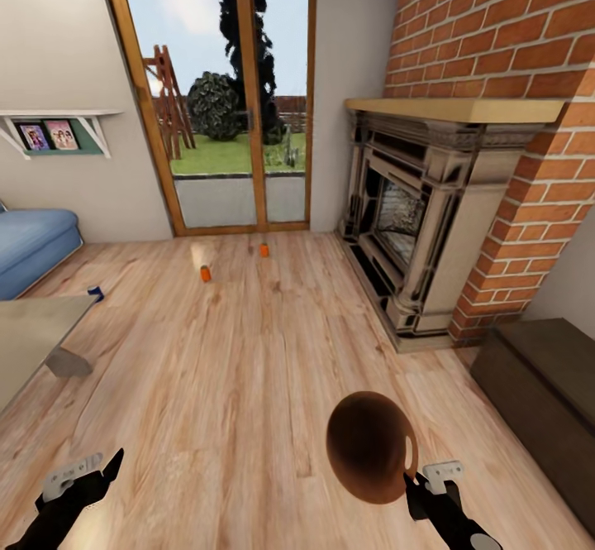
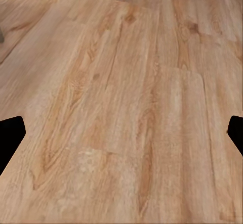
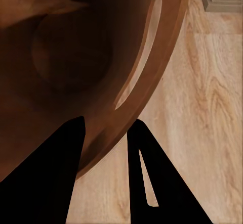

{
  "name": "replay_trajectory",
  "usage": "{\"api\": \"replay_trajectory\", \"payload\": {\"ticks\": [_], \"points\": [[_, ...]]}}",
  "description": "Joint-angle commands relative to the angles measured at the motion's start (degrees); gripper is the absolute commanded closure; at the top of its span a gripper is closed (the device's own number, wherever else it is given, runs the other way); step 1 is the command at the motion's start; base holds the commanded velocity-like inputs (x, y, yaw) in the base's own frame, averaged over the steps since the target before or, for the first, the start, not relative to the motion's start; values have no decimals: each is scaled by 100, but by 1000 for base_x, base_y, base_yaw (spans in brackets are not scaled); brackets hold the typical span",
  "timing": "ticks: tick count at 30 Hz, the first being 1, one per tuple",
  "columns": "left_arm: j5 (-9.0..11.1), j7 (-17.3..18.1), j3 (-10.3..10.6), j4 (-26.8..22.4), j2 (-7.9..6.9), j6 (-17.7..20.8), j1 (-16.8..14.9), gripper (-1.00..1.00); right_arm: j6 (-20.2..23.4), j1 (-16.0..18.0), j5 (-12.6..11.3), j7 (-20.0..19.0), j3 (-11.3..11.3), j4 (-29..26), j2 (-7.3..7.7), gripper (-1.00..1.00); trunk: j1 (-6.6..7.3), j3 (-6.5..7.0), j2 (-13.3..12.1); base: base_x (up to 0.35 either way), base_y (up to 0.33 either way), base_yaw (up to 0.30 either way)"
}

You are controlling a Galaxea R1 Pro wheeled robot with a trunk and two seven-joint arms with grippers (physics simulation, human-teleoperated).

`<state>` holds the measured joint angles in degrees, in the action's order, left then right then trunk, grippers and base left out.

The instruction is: Put the three can of soda from the living room inside the tash can in the kitchen.

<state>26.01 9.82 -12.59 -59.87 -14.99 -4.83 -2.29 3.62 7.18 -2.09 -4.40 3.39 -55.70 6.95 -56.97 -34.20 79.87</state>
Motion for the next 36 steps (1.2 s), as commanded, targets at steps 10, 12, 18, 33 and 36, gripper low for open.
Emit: {"api": "replay_trajectory", "payload": {"ticks": [10,12,18,33,36], "points": [[-228,1024,11,10,-31,59,-4,-100,-1,3,-17,-17,-5,-12,0,100,0,1,0,324,1,0],[-317,1078,11,10,-34,70,-5,-100,-1,3,-18,-17,-5,-11,0,100,0,1,0,324,31,0],[-491,1483,7,15,-22,85,-8,-100,-1,3,-17,-17,-5,-11,0,100,0,1,0,324,62,0],[-527,1647,4,11,-25,96,-9,-100,-24,3,-33,-17,-40,-11,7,100,0,1,0,324,68,0],[-527,1646,6,11,-18,97,-9,-100,-32,3,-28,-17,-32,-8,5,100,0,1,0,324,11,0]]}}
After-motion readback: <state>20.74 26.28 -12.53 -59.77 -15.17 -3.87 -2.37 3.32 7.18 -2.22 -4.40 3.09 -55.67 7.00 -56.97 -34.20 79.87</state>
